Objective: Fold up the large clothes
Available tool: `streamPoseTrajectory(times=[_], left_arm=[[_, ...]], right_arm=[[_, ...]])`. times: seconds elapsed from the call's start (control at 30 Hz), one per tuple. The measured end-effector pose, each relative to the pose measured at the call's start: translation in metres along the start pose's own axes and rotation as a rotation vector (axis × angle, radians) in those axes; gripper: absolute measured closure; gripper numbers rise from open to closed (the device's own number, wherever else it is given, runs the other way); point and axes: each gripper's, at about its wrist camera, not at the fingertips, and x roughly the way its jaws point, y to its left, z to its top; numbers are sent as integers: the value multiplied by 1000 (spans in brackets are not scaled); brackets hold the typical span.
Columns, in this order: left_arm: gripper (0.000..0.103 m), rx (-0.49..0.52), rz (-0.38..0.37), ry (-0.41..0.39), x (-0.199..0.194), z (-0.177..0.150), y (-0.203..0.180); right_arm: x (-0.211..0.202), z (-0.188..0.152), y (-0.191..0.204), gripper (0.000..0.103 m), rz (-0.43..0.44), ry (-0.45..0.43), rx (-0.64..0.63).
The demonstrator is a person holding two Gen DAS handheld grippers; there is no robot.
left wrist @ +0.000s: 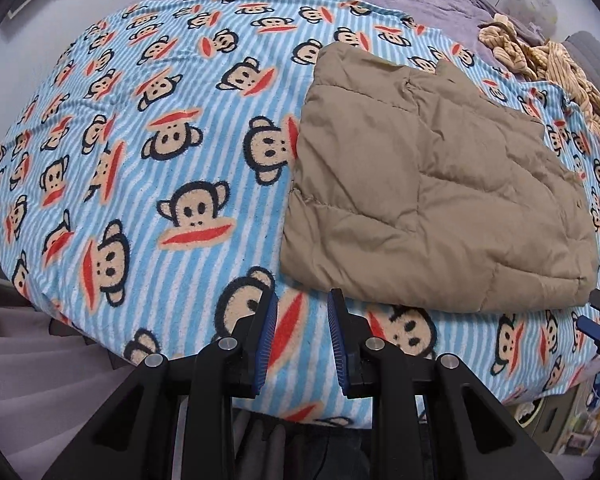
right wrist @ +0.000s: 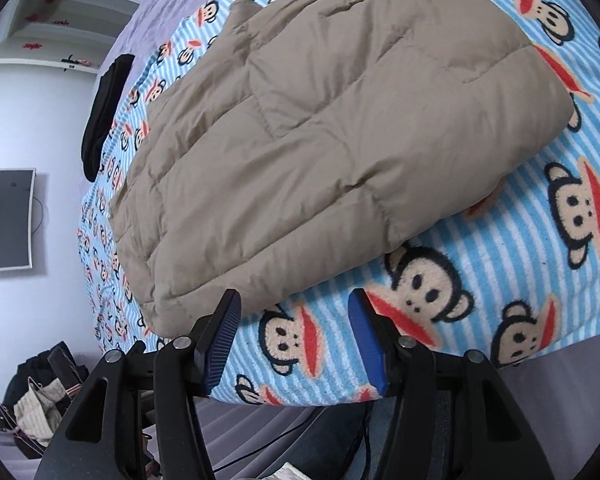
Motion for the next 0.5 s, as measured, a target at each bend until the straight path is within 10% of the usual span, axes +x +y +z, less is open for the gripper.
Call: streamPoseTrajectory(times=[0.07,0.13,0.5], left_arm=[[72,12,-6,0,-7,-3,-5],[5,15,6,-7,-13,-4,-8],[1,30,26,-32,-25,2,-45]], right_arm=[[-1,-5,13,33,-1,4,-37],[0,-8,26,32,-5,11,-74],[-2,0,56,29,-58,47,-214]])
